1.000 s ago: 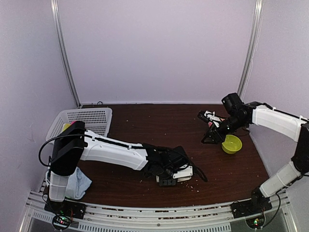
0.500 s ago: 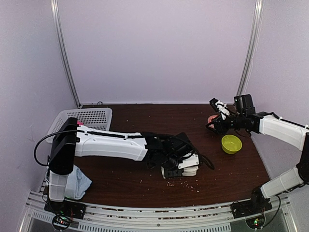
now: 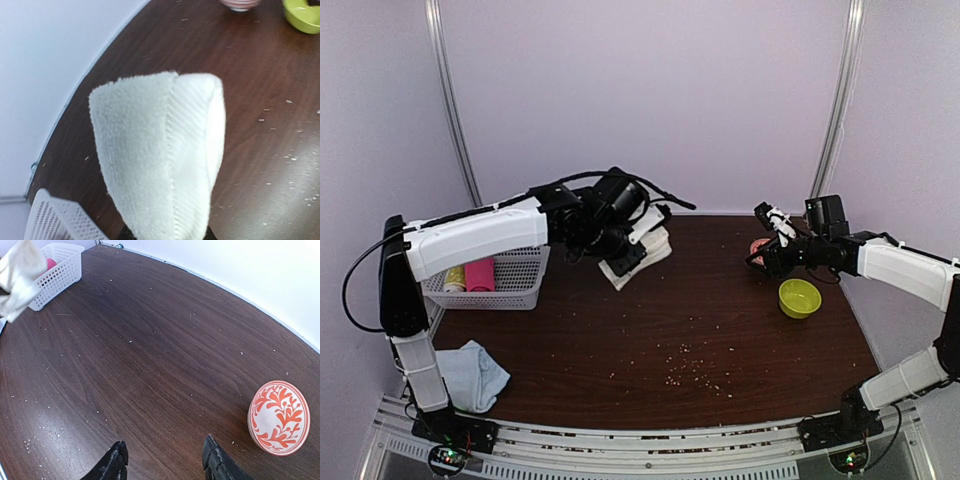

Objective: Roll the towels
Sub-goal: Place the towel in the bin.

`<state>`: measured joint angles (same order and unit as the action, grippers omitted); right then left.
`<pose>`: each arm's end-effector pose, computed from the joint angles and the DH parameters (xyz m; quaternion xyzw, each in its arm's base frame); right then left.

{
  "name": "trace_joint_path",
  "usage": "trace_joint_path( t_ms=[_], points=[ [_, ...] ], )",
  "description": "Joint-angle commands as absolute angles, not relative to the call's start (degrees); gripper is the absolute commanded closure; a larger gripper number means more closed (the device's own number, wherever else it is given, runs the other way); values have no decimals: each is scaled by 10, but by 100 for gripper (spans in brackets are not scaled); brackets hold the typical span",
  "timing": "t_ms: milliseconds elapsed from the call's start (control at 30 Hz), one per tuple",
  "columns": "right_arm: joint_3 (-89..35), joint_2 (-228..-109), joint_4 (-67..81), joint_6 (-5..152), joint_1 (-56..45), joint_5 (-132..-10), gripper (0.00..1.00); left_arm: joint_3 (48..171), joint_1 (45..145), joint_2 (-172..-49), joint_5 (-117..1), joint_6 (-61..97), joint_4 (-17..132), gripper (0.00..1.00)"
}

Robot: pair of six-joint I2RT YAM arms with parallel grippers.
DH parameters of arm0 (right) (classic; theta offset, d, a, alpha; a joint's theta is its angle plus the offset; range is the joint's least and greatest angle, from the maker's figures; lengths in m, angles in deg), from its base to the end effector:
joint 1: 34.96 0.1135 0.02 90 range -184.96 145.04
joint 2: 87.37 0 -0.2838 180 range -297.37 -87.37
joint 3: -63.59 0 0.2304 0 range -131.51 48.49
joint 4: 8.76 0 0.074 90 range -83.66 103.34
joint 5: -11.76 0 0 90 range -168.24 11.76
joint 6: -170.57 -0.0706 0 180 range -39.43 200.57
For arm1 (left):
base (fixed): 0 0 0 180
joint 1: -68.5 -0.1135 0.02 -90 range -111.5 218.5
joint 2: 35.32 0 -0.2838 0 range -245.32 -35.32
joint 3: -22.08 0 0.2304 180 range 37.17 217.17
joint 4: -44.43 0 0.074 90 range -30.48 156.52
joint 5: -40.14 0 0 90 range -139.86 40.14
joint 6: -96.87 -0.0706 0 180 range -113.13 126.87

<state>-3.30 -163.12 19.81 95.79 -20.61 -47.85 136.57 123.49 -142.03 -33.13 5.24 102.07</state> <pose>0.2672 0.1052 0.2711 -0.3330 0.8070 0.2318 0.4291 0.2583 -0.3333 0.3082 0.3968 0.8418 -0.0304 0.3647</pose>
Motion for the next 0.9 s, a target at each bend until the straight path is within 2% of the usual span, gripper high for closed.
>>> trace_joint_path(
  t_ms=[0,300,467,867],
  points=[
    [-41,-1621,200,962,-210,-463,48,1356,1160,-1380,-204,111,1067,100],
    [-40,-1616,208,970,-211,-456,48,1331,997,-1351,-18,186,1167,100],
    [-41,-1616,210,971,-211,-448,48,1313,911,-1367,-11,216,1196,100],
    [-38,-1621,211,973,-211,-443,48,1401,893,-1556,-3,338,1281,100]
  ],
)
